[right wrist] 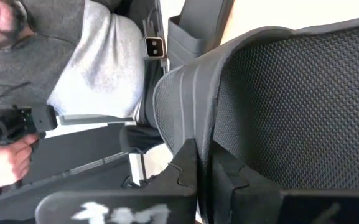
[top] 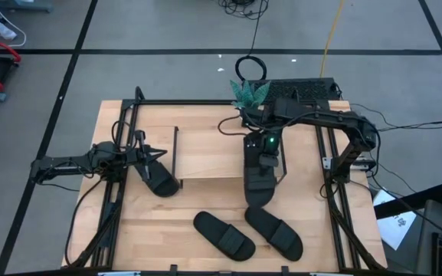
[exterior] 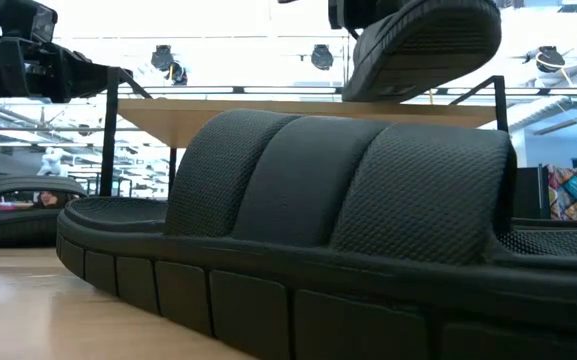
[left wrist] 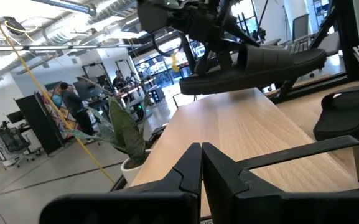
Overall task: Pick and place slides into the shelf
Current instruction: Put the black slide on the shelf
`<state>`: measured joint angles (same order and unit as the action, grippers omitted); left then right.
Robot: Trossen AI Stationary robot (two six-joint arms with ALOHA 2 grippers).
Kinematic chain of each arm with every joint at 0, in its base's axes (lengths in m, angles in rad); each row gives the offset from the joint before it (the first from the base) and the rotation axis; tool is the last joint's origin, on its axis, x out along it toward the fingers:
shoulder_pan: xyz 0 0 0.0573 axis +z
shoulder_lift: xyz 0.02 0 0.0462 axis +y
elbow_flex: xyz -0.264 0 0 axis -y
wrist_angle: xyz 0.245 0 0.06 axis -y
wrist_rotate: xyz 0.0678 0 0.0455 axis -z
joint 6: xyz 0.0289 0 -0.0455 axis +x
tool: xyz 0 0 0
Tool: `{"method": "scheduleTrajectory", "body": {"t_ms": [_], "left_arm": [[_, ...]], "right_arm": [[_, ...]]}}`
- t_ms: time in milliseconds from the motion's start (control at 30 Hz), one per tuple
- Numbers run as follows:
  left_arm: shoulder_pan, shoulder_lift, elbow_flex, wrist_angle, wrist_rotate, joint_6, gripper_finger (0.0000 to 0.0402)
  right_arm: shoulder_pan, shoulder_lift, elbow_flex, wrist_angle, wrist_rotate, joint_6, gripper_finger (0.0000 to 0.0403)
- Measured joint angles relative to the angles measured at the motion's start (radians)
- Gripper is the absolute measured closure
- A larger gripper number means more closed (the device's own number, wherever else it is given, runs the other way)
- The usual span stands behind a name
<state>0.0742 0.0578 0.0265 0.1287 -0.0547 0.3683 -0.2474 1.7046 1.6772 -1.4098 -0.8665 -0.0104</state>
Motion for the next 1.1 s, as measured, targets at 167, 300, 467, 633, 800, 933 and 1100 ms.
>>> {"method": "scheduleTrajectory", "body": {"t_ms": [167,300,467,633,800,933,1100], "left_arm": [[0.000,0.000,0.000,0.000,0.000,-0.001,0.0382],[0.000,0.000,0.000,-0.001,0.000,-0.001,0.0382],[0.000,0.000,0.000,-0.001,0.000,0.000,0.0382],[0.000,0.000,0.000,-0.002,0.000,0.001,0.0382],[0.000,0.000,0.000,-0.002,0.000,0.002,0.0382],[0.000,0.000,0.000,-0.004,0.000,0.003,0.0382],[0.000,0.000,0.000,-0.007,0.000,0.003,0.0382]], "right_arm": [[-0.045,0.000,0.000,0.000,0.000,-0.028,0.0402],[-0.079,0.000,0.000,-0.003,-0.020,-0.032,0.0401],[-0.106,0.000,0.000,-0.015,-0.054,-0.044,0.0400],[-0.114,0.004,-0.001,-0.015,-0.054,-0.045,0.0400],[-0.114,0.034,-0.001,-0.016,-0.060,-0.017,0.0400],[-0.120,0.060,-0.001,-0.023,-0.064,-0.030,0.0399],[-0.127,0.061,-0.001,-0.024,-0.054,-0.042,0.0399]]}}
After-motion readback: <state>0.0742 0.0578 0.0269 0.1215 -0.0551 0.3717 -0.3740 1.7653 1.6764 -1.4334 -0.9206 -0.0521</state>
